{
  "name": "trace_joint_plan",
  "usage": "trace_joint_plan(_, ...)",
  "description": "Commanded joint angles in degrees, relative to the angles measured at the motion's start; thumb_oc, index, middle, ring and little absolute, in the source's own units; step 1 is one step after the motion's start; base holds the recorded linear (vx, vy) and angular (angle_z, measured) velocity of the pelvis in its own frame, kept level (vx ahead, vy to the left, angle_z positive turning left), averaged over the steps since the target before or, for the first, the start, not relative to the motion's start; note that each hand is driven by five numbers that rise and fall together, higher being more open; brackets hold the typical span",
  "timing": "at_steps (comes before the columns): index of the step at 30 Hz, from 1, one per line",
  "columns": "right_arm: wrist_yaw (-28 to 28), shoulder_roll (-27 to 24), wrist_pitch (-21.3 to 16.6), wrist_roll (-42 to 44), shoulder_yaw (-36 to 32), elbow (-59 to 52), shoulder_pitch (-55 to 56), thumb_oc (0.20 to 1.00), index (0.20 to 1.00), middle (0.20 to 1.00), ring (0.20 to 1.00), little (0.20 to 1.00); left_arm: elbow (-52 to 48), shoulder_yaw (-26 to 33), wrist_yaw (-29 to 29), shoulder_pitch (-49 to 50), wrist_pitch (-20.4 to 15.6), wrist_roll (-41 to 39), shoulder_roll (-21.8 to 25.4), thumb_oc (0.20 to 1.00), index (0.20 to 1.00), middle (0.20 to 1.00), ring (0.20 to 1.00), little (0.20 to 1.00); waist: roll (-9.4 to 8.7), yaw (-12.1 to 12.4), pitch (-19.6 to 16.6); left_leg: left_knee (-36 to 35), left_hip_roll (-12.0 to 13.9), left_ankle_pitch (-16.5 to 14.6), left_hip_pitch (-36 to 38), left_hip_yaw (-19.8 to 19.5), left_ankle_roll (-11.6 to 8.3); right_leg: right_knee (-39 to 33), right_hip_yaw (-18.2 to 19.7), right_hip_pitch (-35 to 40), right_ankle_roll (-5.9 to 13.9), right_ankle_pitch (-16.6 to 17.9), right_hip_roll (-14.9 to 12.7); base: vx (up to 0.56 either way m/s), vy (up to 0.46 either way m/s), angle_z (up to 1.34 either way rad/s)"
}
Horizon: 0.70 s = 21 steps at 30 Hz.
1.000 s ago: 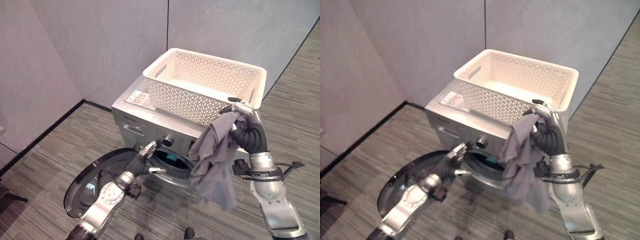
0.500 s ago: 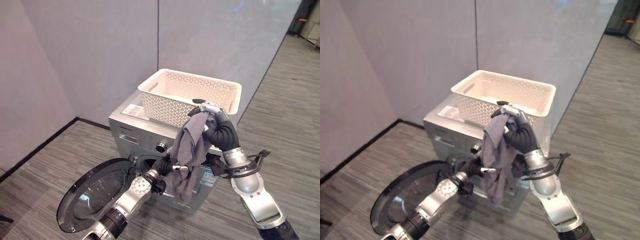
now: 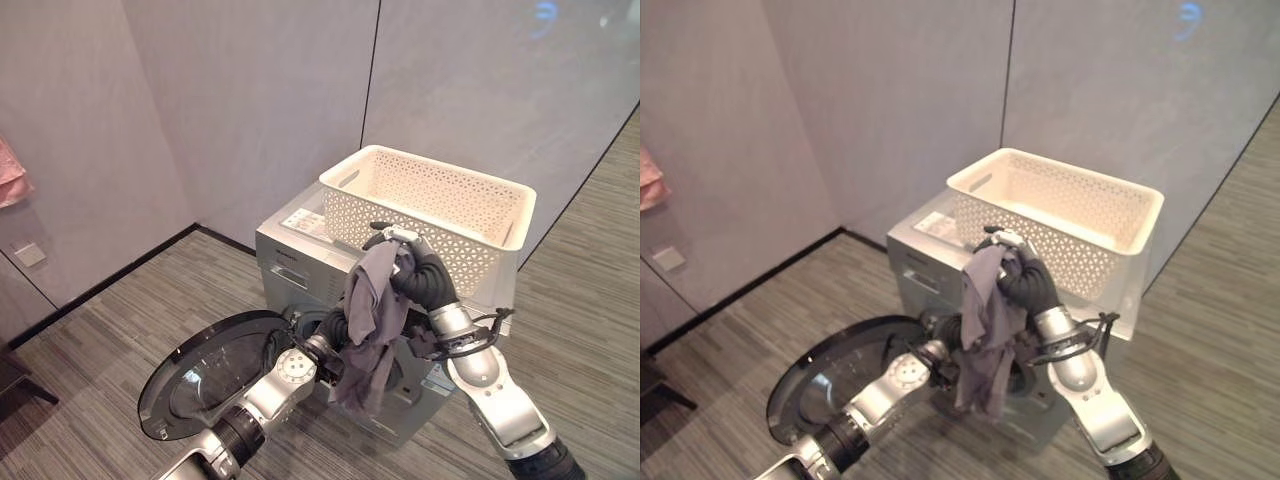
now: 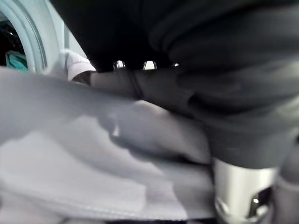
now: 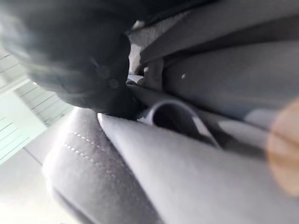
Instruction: Grab the laundry basket,head to the washer,open it,put in the laundry and shut it.
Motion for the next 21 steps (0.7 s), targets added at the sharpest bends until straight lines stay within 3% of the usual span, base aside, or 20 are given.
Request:
trace_joint_plan(1, -1.88, 2.14, -2.79, 3.37, 0.46, 0.34, -5.66, 0.2, 0.2, 0.2, 0.2, 0.2, 2.84, -2.7, -1.26, -7.83, -3.33, -5.28, -3.46, 1.0, 1.0, 1.0, 1.0, 1.0, -0.89, 0.03, -1.61, 0.26, 1.25, -0.22, -2.65, 3.56, 0.64, 7.46, 5.09, -0.03, 0.71, -9.92, -1.53, 0.01, -0.008, 0.21)
trace_joint_plan(4, -2.37, 2.47, -2.78, 3.61, 0.94, 1.02, -5.83, 0.2, 0.2, 0.2, 0.2, 0.2, 3.53, -3.19, -0.97, -8.12, -3.46, -6.53, -4.33, 1.0, 1.0, 1.0, 1.0, 1.0, -0.85, -0.18, -1.5, 0.22, 1.25, -0.11, -2.75, 3.64, 0.62, 7.8, 4.96, -0.23, 0.69, -9.94, -1.66, 0.0, -0.002, 0.07)
trace_joint_plan(5, -2.5, 2.62, -2.89, 4.2, 1.19, 1.41, -5.86, 0.2, 0.2, 0.2, 0.2, 0.2, 3.85, -3.46, -0.95, -8.22, -3.6, -7.45, -5.0, 0.47, 0.47, 0.47, 0.47, 0.47, -0.8, -0.47, -1.42, 0.11, 1.32, -0.08, -2.72, 3.79, 0.62, 8.04, 4.67, -0.38, 0.73, -9.87, -1.88, 0.0, 0.0, 0.0)
trace_joint_plan(6, -2.73, 2.73, -3.04, 4.53, 1.21, 1.57, -5.86, 0.2, 0.2, 0.2, 0.2, 0.2, 4.05, -3.78, -0.9, -8.17, -3.73, -7.45, -5.28, 0.2, 0.2, 0.2, 0.2, 0.2, -0.76, -0.59, -1.47, 0.06, 1.35, -0.09, -2.67, 3.94, 0.61, 8.15, 4.58, -0.41, 0.78, -9.88, -1.97, 0.0, 0.0, 0.0)
trace_joint_plan(12, -2.42, 2.86, -4.32, 8.13, 2.57, 2.45, -6.4, 0.2, 0.2, 0.2, 0.2, 0.2, 4.39, -3.81, -0.17, -6.91, -5.23, -7.83, -5.65, 0.2, 0.2, 0.2, 0.2, 0.2, -0.63, -1.08, -0.81, -0.21, 1.54, -0.02, -2.56, 4.98, 0.53, 9.01, 4.42, -1.3, 0.98, -9.89, -2.37, 0.0, 0.0, 0.0)
trace_joint_plan(13, -2.11, 2.75, -4.67, 9.54, 3.02, 2.74, -6.3, 0.354, 0.354, 0.354, 0.354, 0.354, 4.53, -3.58, -0.01, -6.46, -5.29, -8.24, -5.56, 0.2, 0.2, 0.2, 0.2, 0.2, -0.6, -1.15, -0.58, -0.25, 1.63, 0.03, -2.58, 5.17, 0.53, 9.3, 4.64, -1.66, 1.01, -9.88, -2.43, 0.0, 0.0, 0.0)
trace_joint_plan(14, -1.52, 2.51, -4.85, 10.53, 3.32, 2.83, -6.22, 1.0, 1.0, 1.0, 1.0, 1.0, 4.51, -3.35, -0.2, -5.88, -5.29, -8.33, -5.42, 0.2, 0.2, 0.2, 0.2, 0.2, -0.55, -1.19, -0.46, -0.29, 1.7, 0.03, -2.53, 5.41, 0.55, 9.56, 4.94, -1.92, 1.0, -9.93, -2.42, 0.0, 0.0, 0.0)
trace_joint_plan(21, 6.43, -3.66, -8.96, 22.01, -1.0, 1.58, -1.24, 1.0, 1.0, 1.0, 1.0, 1.0, 3.12, -0.45, -2.96, -1.65, -6.38, -8.92, -2.42, 0.2, 0.2, 0.2, 0.2, 0.2, -0.62, -1.48, -0.08, -0.53, 1.9, -0.1, -2.24, 7.06, 0.37, 9.98, 6.16, -3.01, 1.43, -9.62, -2.45, 0.0, -0.005, -0.07)
